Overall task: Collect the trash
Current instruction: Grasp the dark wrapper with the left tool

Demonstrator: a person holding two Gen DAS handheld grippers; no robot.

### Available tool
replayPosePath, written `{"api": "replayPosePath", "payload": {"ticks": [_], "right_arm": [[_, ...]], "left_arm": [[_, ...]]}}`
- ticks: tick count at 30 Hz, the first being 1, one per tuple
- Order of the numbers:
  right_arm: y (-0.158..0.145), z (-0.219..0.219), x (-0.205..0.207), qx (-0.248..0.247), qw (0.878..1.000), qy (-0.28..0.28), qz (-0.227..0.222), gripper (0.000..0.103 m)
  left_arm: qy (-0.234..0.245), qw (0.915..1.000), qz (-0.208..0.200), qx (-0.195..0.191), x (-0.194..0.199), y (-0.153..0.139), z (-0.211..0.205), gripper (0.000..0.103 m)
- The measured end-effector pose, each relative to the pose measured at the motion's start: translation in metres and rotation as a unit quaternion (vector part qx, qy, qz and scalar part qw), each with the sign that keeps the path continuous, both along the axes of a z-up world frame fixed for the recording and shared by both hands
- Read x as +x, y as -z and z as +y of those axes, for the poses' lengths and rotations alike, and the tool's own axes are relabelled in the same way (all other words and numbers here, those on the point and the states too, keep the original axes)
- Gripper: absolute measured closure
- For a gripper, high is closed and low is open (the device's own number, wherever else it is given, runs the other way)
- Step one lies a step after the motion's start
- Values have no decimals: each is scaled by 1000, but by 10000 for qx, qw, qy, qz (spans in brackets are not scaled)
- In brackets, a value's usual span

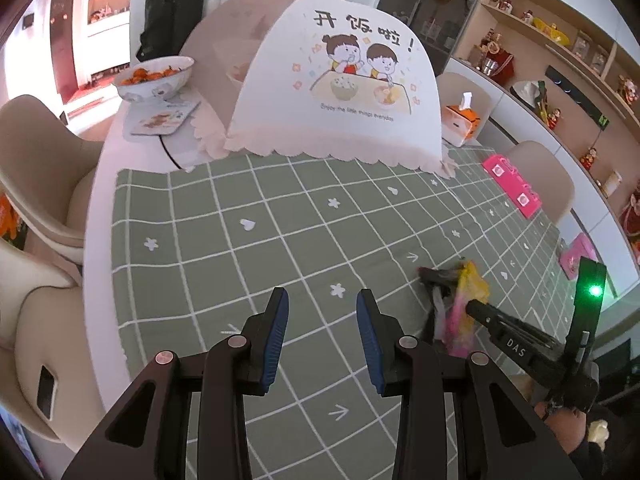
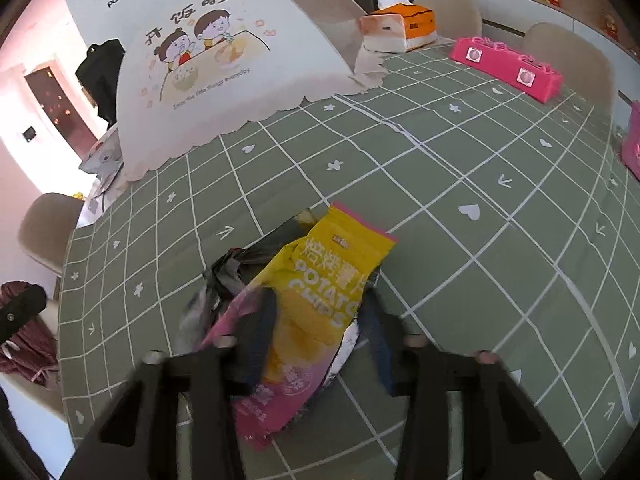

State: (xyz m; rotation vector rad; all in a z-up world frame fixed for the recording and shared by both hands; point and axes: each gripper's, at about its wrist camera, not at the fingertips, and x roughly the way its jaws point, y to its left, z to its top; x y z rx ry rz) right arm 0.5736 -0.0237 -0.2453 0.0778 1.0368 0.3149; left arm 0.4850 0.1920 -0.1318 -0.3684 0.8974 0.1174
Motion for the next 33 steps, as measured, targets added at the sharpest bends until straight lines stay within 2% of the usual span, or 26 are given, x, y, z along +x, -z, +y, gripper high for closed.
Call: {"api": "replayPosePath", "payload": {"ticks": [3,5,7,11,17,20,22,26,28,33], "right_arm": [[-4,-12,-5,209,9997,9,-80,96],[-10,-25,-9,371,9992,69,-100,96],[-15,-37,-11,328,9992,208,-134,96],[-25,-65,-17,149,9982,536,-237,96],[-39,-95,-29,41,9960,842,-303,96],[-42,-104,-37,419,9947,866,-365,88],[-43,-106,-41,471,9934,965,-402,56],[-34,-109,-43,419,9904,1282,-299,53],[-27,-108,-41,347,9898,1370,-196,53],[-18,-105,-36,101,9876,1562,-154,53]], "left_arm": [[212,9995,-65,-210,8,3,-6,66],[486,9980,-156,-381,16,5,-15,66],[797,9956,-137,-475,29,9,-26,66],[1286,9904,82,-496,61,25,-54,66],[1595,9858,425,-302,98,51,-86,65],[1493,9867,619,-158,109,62,-92,65],[1428,9879,586,-124,111,63,-95,65],[1408,9874,679,-245,113,65,-94,66],[1460,9865,686,-265,112,64,-94,75],[1409,9880,544,-323,99,54,-83,77]]}}
